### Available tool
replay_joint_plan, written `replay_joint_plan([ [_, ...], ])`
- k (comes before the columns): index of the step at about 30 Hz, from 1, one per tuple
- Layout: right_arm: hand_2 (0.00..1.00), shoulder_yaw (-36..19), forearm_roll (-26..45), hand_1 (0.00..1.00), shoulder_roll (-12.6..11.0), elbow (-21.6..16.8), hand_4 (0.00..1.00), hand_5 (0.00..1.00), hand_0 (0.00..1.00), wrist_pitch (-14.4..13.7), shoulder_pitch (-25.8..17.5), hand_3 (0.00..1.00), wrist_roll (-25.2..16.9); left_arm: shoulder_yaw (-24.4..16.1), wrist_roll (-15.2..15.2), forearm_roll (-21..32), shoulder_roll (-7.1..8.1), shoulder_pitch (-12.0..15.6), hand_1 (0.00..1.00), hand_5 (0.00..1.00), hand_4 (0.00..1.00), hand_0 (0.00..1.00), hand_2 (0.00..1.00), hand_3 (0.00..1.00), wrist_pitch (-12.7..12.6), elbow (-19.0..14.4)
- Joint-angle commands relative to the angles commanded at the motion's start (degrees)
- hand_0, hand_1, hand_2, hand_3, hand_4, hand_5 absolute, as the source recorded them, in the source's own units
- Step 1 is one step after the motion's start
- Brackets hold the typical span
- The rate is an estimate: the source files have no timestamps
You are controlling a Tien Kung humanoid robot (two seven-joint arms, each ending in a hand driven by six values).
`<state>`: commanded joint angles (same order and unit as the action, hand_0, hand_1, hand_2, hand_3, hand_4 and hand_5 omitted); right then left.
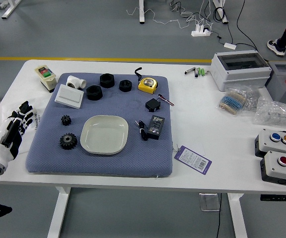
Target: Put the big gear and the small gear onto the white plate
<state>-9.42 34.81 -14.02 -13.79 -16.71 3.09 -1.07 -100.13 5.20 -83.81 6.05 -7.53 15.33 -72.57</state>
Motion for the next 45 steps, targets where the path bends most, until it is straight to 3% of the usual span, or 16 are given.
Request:
replay_joint_plan([
  [3,0.739,-0.1,0.0,0.673,0.0,0.0,0.785,0.675,0.663,0.0,0.0,0.567,0.0,0.4,0.6,-4.1,0.79,-0.6,0.974,0.560,0.998,0.973,0.998,0.965,0.8,-0.3],
  [5,0.739,-0.2,0.0,0.673,-0.1,0.0,0.785,0.675,0.663,0.0,0.1,0.567,0.0,2.0,2.8,-8.9,3.31,-2.5,0.974,0.560,0.998,0.973,0.998,0.965,2.6,-1.0],
  [6,0.739,-0.2,0.0,0.673,-0.1,0.0,0.785,0.674,0.662,0.0,0.2,0.567,0.0,2.3,3.2,-11.5,3.88,-2.9,0.974,0.190,0.887,0.924,0.998,0.932,2.9,-1.1],
  [11,0.739,-0.3,0.2,0.673,-0.2,0.1,0.785,0.674,0.662,0.0,0.3,0.567,-0.1,5.7,4.0,-23.5,7.29,-4.9,0.974,0.190,0.887,0.924,0.998,0.932,5.2,-2.5],
  [12,0.740,-0.3,0.2,0.673,-0.2,0.1,0.785,0.675,0.662,0.0,0.3,0.567,-0.1,6.5,4.2,-26.1,7.82,-5.2,0.960,0.103,0.883,0.895,0.998,0.923,5.7,-2.7],
  [13,0.740,-0.3,0.3,0.673,-0.1,0.1,0.785,0.675,0.662,0.0,0.4,0.567,0.0,7.5,4.6,-28.7,8.44,-5.7,0.960,0.103,0.883,0.895,0.998,0.923,6.1,-2.8],
  [17,0.740,-0.4,0.3,0.673,-0.1,0.1,0.785,0.675,0.662,-0.1,0.4,0.567,0.0,9.7,4.5,-37.7,9.69,-6.5,0.960,0.103,0.883,0.895,0.998,0.923,7.7,-3.5],
  [18,0.740,-0.4,0.3,0.673,-0.1,0.1,0.785,0.675,0.662,-0.1,0.4,0.567,-0.1,10.1,4.4,-40.3,9.91,-6.6,0.875,0.035,0.876,0.828,0.963,0.881,8.0,-3.7],
  [21,0.740,-0.5,0.4,0.673,-0.1,0.1,0.785,0.675,0.662,-0.1,0.4,0.567,-0.1,11.8,4.2,-46.2,10.78,-7.0,0.875,0.035,0.876,0.828,0.963,0.881,8.8,-4.4],
  [23,0.740,-0.5,0.3,0.673,-0.2,0.1,0.785,0.675,0.662,-0.1,0.4,0.567,-0.1,12.5,4.1,-46.2,11.05,-7.2,0.875,0.035,0.876,0.828,0.963,0.881,8.8,-4.7],
  [24,0.740,-0.5,0.3,0.673,-0.2,0.1,0.786,0.675,0.662,-0.1,0.5,0.567,0.0,12.8,4.1,-46.2,11.17,-7.2,0.777,0.002,0.833,0.759,0.855,0.856,8.6,-4.8],
  [29,0.740,-0.6,0.2,0.673,-0.3,0.1,0.786,0.675,0.662,-0.1,0.5,0.567,-0.1,14.0,3.9,-46.2,11.60,-6.7,0.777,0.002,0.833,0.759,0.855,0.856,7.3,-5.5],
  [30,0.740,-0.6,0.2,0.673,-0.3,0.1,0.787,0.676,0.661,0.0,0.5,0.567,-0.1,14.1,3.8,-46.2,11.57,-6.6,0.746,0.002,0.827,0.714,0.808,0.840,7.2,-5.6],
  [45,0.740,-0.5,0.2,0.673,-0.1,0.1,0.788,0.676,0.661,0.0,0.6,0.567,-0.1,15.7,2.2,-46.2,9.11,-5.7,0.706,0.002,0.814,0.647,0.752,0.830,5.4,-2.2],
])
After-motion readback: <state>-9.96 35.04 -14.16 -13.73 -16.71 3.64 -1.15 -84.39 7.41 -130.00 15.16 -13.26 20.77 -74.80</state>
